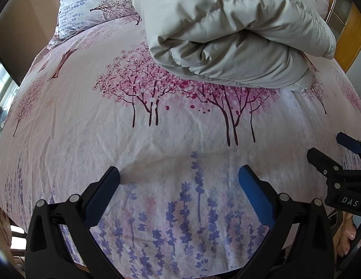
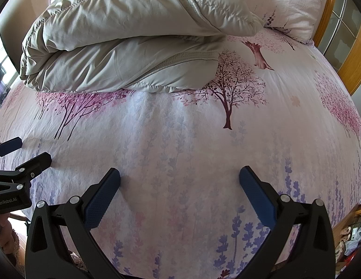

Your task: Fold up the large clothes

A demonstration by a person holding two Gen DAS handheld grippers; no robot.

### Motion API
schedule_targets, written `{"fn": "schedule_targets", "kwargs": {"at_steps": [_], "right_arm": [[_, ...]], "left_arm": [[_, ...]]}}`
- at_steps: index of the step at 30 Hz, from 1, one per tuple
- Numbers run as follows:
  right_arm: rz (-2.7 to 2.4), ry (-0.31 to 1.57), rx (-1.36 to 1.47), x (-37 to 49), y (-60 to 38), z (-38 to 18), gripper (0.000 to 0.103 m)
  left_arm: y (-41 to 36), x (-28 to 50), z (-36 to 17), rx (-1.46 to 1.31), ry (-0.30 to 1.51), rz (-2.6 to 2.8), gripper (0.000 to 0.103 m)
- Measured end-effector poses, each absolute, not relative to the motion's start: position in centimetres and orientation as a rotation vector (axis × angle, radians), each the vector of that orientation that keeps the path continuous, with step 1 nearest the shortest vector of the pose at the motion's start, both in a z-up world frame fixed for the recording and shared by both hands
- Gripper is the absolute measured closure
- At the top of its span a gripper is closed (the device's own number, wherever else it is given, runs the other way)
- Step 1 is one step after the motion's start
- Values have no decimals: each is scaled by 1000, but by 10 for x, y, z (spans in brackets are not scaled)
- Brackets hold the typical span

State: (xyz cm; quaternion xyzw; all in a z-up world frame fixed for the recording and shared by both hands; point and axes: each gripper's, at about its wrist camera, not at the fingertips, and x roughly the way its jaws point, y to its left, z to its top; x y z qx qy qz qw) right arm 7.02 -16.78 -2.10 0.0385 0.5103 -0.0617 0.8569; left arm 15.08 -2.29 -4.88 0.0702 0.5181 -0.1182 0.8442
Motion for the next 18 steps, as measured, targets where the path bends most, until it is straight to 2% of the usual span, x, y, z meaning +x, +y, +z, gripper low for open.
{"fn": "schedule_targets", "kwargs": {"at_steps": [18], "right_arm": [[-130, 1072, 81, 71, -168, -21, 1]], "left_arm": [[-22, 152, -50, 153, 1093, -256, 2]]}}
